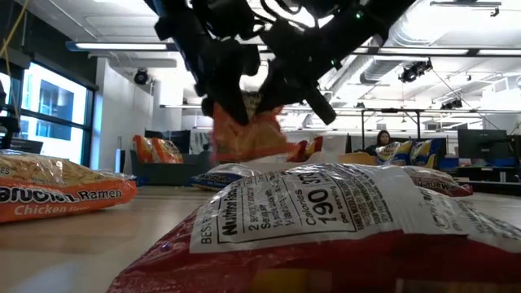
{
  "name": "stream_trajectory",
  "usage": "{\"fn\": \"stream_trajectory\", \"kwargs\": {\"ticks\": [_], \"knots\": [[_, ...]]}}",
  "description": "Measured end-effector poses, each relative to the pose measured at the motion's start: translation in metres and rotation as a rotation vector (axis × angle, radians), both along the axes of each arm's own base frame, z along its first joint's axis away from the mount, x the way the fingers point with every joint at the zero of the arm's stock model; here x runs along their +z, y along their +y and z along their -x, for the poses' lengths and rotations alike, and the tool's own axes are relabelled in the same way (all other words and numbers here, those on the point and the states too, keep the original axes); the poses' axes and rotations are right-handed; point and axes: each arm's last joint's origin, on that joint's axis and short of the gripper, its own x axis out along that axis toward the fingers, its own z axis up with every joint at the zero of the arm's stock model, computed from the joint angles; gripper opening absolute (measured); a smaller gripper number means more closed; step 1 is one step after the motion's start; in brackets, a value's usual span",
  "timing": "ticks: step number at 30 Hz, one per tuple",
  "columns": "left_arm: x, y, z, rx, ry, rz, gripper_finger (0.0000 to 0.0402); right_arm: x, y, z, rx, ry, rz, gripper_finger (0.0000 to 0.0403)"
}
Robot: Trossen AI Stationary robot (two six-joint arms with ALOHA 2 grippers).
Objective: Sort Maruchan noodles
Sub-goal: Put the right orange noodle pack into the blue bin
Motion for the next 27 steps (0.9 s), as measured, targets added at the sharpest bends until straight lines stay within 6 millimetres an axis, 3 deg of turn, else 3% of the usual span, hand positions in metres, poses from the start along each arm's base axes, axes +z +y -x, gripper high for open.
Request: {"fn": "stream_trajectory", "kwargs": {"ticks": [7,13,22,27], "knots": [[0.0,0.001,-0.001,-0.008,-0.019,-0.009,0.0246,0.004,0.005,-0.002,0.012,-0.024,-0.002,0.0],[0.001,0.001,0.0,-0.022,-0.019,-0.021,0.0188,0.004,0.005,-0.002,-0.046,-0.039,-0.03,0.0013],[0.008,0.009,0.01,-0.029,0.005,-0.036,0.0053,0.007,0.008,0.001,-0.292,-0.109,0.035,0.013],[0.021,0.02,0.021,0.015,-0.001,-0.053,0.0033,0.013,0.012,0.006,-0.406,-0.119,0.163,0.0173]]}}
